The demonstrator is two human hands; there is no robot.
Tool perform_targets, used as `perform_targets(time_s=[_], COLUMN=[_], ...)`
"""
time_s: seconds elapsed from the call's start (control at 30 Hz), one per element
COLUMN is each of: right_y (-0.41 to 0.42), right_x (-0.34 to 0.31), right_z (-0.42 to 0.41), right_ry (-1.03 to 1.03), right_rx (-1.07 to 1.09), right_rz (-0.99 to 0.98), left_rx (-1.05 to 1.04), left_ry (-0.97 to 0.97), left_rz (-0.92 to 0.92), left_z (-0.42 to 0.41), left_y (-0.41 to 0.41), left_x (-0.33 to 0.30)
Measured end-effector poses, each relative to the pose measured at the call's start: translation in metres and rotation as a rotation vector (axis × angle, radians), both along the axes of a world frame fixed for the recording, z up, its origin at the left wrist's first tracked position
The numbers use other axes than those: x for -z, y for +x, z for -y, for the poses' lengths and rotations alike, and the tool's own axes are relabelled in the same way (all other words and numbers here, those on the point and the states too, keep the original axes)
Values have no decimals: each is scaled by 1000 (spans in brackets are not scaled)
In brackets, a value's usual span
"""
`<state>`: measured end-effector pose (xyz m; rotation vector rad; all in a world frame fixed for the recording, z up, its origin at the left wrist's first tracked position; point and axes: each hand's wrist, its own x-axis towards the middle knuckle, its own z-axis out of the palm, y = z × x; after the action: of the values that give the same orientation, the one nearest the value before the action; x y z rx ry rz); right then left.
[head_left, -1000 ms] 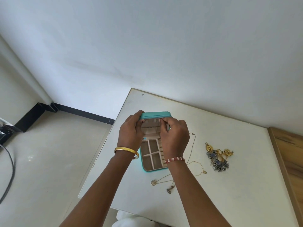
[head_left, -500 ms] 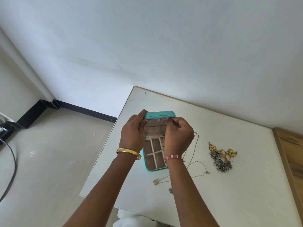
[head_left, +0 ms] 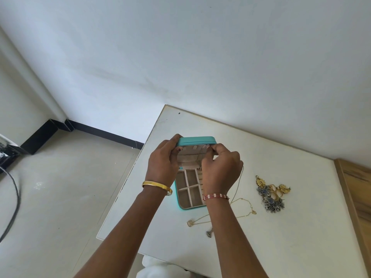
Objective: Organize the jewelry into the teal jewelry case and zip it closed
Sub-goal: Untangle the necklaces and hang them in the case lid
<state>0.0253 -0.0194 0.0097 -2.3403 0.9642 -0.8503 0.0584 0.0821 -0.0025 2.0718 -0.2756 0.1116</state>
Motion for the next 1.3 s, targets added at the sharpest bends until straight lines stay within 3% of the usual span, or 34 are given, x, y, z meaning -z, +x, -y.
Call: perform_targets(time_s=[0.13, 0.3, 0.53, 0.8, 1.03, 1.3], right_y=[1, -11, -44, -45, -29, -34], right_x=[7, 11, 23, 40, 42, 38], right_z=[5, 16, 22, 28, 36, 48], right_ry=[-299, -424, -66, 152, 271, 355], right_rx=[-77, -175, -179, -199, -372, -488], right_rz=[-80, -149, 62, -275, -445, -408], left_rx=[-11, -17, -47, -35, -34, -47], left_ry=[1, -2, -16, 5, 6, -16], left_rz=[-3, 1, 1, -18, -3, -1], left_z=[-1, -1, -1, 1, 0, -2], left_y=[0, -1, -3, -3, -3, -3], left_x=[1, 2, 9, 8, 7, 7])
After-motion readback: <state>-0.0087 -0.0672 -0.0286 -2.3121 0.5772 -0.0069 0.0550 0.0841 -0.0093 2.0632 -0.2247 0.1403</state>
